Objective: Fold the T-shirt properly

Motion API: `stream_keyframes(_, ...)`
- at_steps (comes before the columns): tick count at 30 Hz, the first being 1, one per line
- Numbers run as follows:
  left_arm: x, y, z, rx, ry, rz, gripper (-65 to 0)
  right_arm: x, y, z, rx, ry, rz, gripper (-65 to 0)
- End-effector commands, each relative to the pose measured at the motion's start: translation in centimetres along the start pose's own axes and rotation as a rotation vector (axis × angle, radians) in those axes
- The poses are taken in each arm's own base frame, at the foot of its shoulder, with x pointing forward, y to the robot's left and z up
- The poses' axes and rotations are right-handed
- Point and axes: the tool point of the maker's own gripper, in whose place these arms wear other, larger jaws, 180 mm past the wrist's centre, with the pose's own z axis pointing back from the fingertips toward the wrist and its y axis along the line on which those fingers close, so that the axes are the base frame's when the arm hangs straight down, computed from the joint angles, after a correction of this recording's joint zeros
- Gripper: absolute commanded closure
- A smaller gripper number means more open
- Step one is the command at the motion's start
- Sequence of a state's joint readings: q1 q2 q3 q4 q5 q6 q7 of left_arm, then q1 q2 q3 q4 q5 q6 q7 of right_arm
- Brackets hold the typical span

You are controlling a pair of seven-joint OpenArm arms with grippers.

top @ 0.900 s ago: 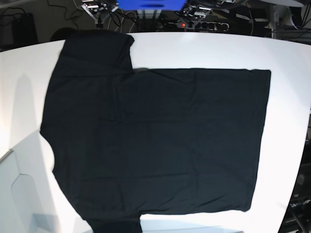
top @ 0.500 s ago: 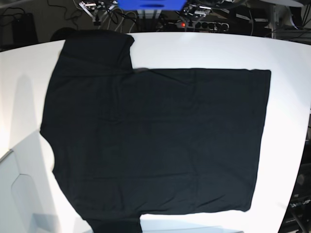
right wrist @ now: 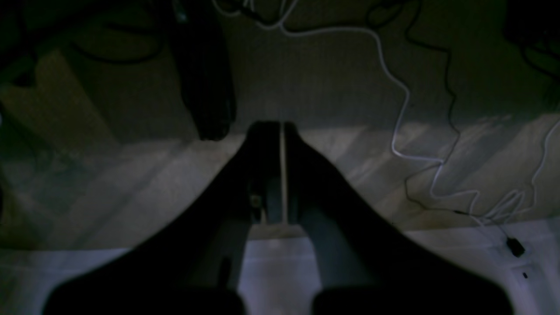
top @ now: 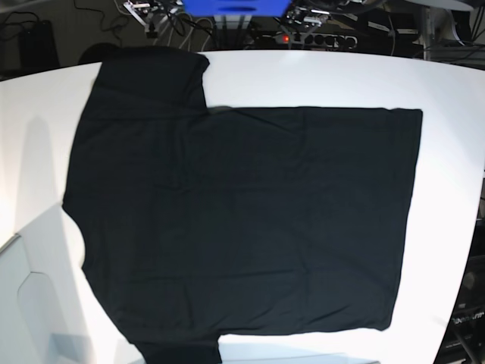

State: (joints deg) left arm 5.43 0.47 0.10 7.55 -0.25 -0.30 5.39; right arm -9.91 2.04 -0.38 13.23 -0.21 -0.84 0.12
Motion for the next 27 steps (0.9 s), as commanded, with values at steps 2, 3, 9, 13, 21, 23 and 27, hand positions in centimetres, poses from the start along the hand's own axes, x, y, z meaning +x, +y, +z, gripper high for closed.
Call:
stream_keyframes(2, -0.4, 0.1, 0.0, 0.002, 0.005, 0.002, 0.0, -0.3, 0.3, 0.0, 0.019, 0.001, 0.000, 0.0)
stream_keyframes(3, -0.4, 0.1, 0.0, 0.002, 0.005, 0.002, 0.0, -0.3, 0.4, 0.0, 0.021, 0.001, 0.000, 0.0)
stream_keyframes(9, -0.4, 0.1, 0.0, 0.002, 0.005, 0.002, 0.0, -0.3, 0.4, 0.0, 0.020, 0.001, -0.002, 0.0)
stream_keyframes(13, -0.4, 0.1, 0.0, 0.002, 0.005, 0.003, 0.0, -0.3, 0.4, 0.0, 0.020, 0.001, -0.002, 0.0)
stream_keyframes(21, -0.7, -0.3, 0.5, -0.007, -0.056, 0.003, 0.0, -1.2, 0.5, 0.3, 0.021, -0.008, -0.006, 0.0)
stream_keyframes(23, -1.0, -0.5, 1.2, -0.012, -0.096, 0.005, 0.0, -1.1, 0.5, 0.9, 0.022, -0.046, 0.000, 0.0)
stream_keyframes(27, -1.1, 1.2, 2.8, 0.009, -0.173, -0.009, 0.0, -2.3, 0.3, 2.7, 0.020, -0.105, 0.003, 0.0)
